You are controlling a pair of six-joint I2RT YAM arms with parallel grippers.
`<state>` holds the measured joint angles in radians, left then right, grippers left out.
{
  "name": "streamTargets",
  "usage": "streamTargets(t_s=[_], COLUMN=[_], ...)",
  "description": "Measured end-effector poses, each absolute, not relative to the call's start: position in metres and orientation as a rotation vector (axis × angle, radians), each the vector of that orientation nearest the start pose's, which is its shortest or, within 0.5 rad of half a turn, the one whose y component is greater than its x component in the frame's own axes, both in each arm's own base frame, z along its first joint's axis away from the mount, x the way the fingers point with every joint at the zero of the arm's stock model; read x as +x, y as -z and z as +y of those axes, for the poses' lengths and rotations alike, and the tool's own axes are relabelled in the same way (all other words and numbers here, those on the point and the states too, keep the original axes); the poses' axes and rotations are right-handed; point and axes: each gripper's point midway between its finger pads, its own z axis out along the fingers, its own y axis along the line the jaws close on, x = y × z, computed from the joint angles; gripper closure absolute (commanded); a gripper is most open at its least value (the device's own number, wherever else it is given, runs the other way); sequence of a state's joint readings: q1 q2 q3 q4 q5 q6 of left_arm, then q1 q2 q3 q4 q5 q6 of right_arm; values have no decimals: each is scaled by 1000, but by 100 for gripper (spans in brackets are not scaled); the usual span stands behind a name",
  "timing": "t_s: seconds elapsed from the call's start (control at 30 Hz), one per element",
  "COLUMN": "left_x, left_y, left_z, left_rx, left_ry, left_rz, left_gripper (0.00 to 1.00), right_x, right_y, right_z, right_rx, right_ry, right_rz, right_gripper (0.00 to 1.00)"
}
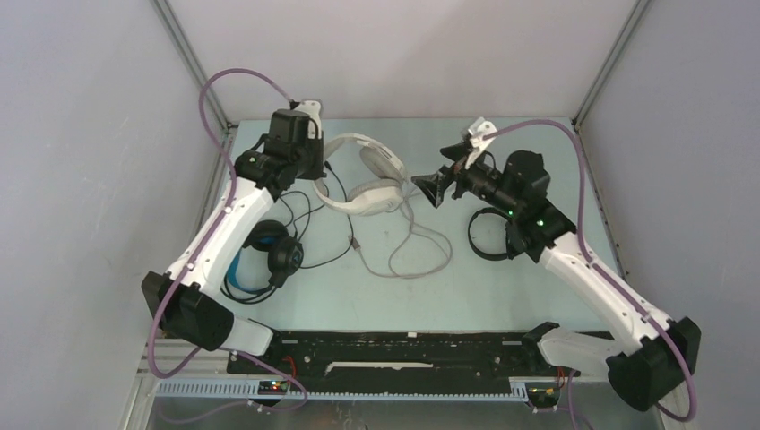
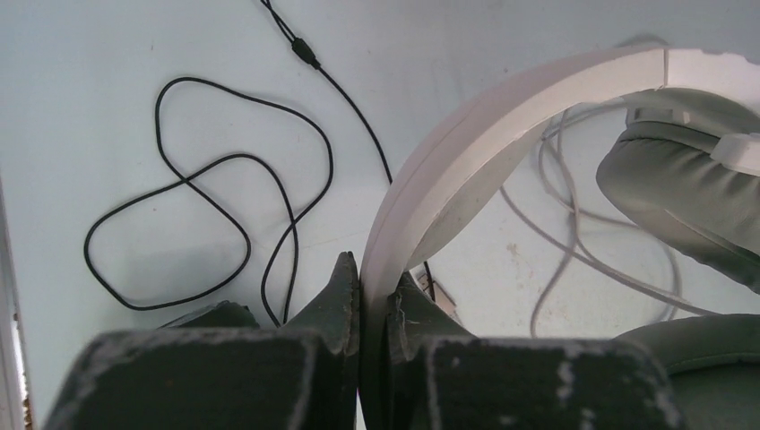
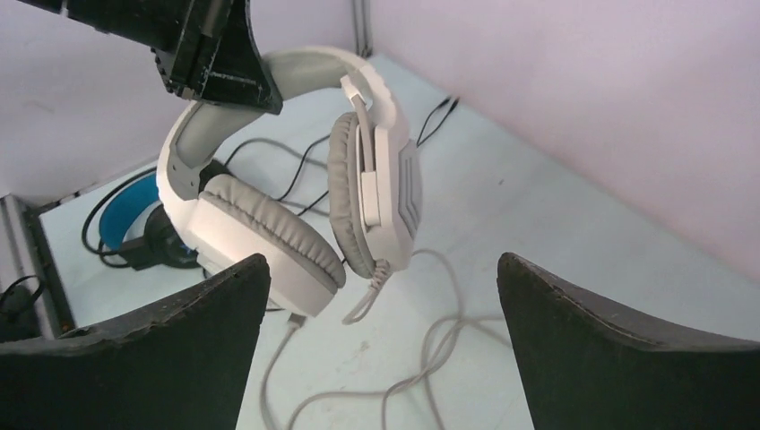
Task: Wrap the headphones
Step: Wrap the headphones cable around the headphones.
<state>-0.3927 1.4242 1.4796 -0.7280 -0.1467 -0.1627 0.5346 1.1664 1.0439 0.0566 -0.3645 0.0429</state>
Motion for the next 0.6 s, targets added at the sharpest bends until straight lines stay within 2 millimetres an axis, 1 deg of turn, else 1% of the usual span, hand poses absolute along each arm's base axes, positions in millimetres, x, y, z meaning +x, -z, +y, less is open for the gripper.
streamTargets(t_s=[0.1, 0.17, 0.23, 0.33, 0.4, 0.5, 0.6], left_x=[372, 373, 372, 369, 365, 357, 347], left_y=[-270, -282, -300, -331, -355, -386, -407], left_z=[-124, -124, -125, -129, -134, -143, -151], left_rx=[120, 89, 63, 41, 36, 38, 48], left_ry=[172, 221, 283, 371, 438, 535, 614], left_rz=[2217, 2196, 2158, 2090, 2039, 1971, 1927], left_gripper=[100, 100, 100, 100, 100, 100, 100], right_x=[304, 299, 296, 292, 290, 289, 291], right_y=[-351, -359, -361, -352, -342, -328, -312], right_z=[246, 240, 239, 245, 252, 264, 273], right_rx=[-675, -689, -723, -801, -865, -941, -982], right_ry=[-698, -674, -660, -673, -700, -752, -790], right_rz=[1430, 1369, 1310, 1262, 1244, 1218, 1212], right_gripper=[1, 3, 6, 14, 16, 15, 11])
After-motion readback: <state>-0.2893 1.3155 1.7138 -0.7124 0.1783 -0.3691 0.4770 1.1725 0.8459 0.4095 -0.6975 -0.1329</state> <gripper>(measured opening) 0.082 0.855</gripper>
